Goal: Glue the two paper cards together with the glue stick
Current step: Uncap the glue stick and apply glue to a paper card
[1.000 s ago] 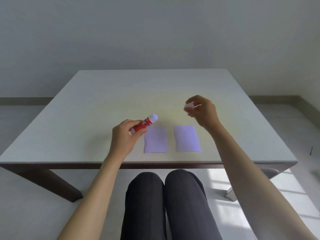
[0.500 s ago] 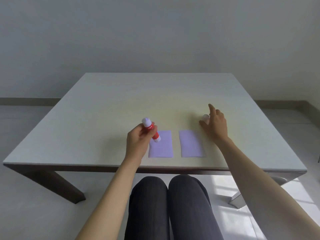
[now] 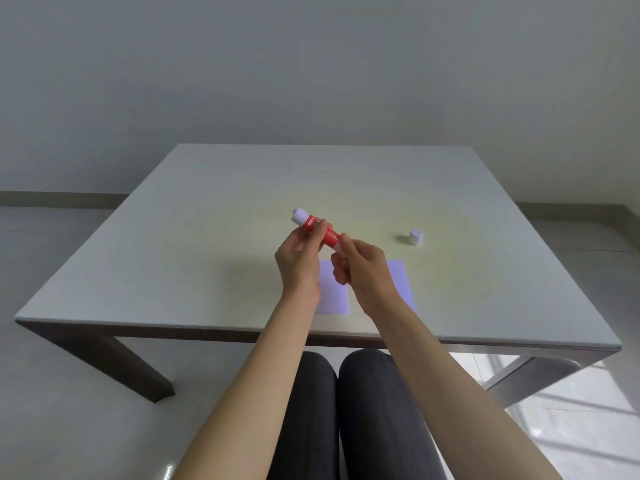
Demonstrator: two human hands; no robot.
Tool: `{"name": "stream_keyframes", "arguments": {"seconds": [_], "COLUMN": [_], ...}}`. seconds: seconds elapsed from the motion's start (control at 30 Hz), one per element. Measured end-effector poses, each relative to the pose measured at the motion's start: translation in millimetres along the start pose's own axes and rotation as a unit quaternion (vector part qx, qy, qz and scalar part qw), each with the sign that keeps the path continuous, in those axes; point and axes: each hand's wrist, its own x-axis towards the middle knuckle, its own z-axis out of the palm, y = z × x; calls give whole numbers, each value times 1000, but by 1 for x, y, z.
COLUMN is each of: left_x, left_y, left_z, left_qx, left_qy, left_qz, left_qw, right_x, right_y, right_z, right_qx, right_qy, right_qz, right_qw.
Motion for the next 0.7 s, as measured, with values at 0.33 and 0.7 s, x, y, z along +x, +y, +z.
{"name": "stream_keyframes", "arguments": {"seconds": [0.33, 0.7], "left_x": [-4, 9], "left_y": [1, -7], "left_z": [-1, -11], "left_qx": [8, 2], "left_qy": [-64, -124], "left_qz": [42, 48], "left_qw": [997, 991], "right_x": [-2, 0], "right_y": [5, -4], "right_z": [-14, -12], "right_qx": [40, 48], "right_qy": [-63, -58], "right_qz": [-45, 15], "right_qw": [996, 997]}}
